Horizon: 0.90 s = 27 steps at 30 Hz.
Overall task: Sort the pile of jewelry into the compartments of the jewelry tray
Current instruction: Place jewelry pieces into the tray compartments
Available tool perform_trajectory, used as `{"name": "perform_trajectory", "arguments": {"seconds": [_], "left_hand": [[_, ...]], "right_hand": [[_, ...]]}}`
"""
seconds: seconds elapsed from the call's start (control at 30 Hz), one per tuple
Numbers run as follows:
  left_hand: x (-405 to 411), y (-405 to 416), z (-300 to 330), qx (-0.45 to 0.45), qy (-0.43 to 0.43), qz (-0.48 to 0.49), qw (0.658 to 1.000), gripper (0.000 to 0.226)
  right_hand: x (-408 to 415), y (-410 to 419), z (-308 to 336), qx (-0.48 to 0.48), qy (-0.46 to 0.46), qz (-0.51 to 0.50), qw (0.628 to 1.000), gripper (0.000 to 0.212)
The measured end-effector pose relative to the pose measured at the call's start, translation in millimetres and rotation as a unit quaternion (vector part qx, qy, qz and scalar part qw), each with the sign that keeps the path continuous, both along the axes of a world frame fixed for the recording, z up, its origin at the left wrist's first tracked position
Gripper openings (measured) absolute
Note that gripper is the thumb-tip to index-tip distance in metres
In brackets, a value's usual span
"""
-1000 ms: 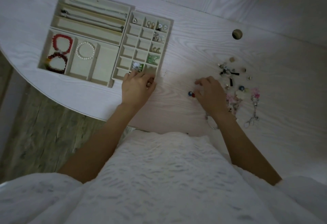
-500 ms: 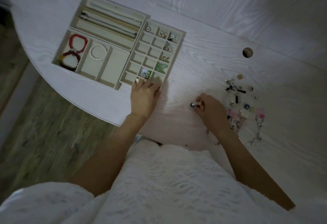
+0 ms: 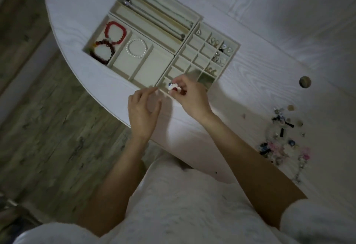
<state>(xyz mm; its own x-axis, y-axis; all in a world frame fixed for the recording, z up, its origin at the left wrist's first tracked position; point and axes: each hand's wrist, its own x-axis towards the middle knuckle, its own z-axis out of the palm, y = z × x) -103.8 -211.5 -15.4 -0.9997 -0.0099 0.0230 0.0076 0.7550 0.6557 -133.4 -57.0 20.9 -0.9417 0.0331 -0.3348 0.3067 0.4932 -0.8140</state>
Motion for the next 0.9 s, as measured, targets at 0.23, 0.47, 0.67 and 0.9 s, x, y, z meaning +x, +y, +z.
{"name": "perform_trajectory", "arguments": {"seconds": [0.23,0.47,0.67,0.9], "left_hand": [[-22,-9,-5,-0.068,0.024,-0.070,0.995,0.037],[-35,-19,-4,-0.106,0.042,-0.116,0.987,0.036],[-49,-24,-1,-0.148,0.047,-0.167,0.974,0.033],[-53,-23,3,-0.214,0.025,-0.207,0.954,0.037]], "right_hand": [[-14,-11,-10,0.160,0.035,0.051,0.985,0.035],[-7,-11,-20,0.297,0.155,0.134,0.933,0.028],[-16,-19,-26,0.379,0.189,0.165,0.891,0.013],[-17,-13,-23,0.358,0.174,0.159,0.904,0.014]]}}
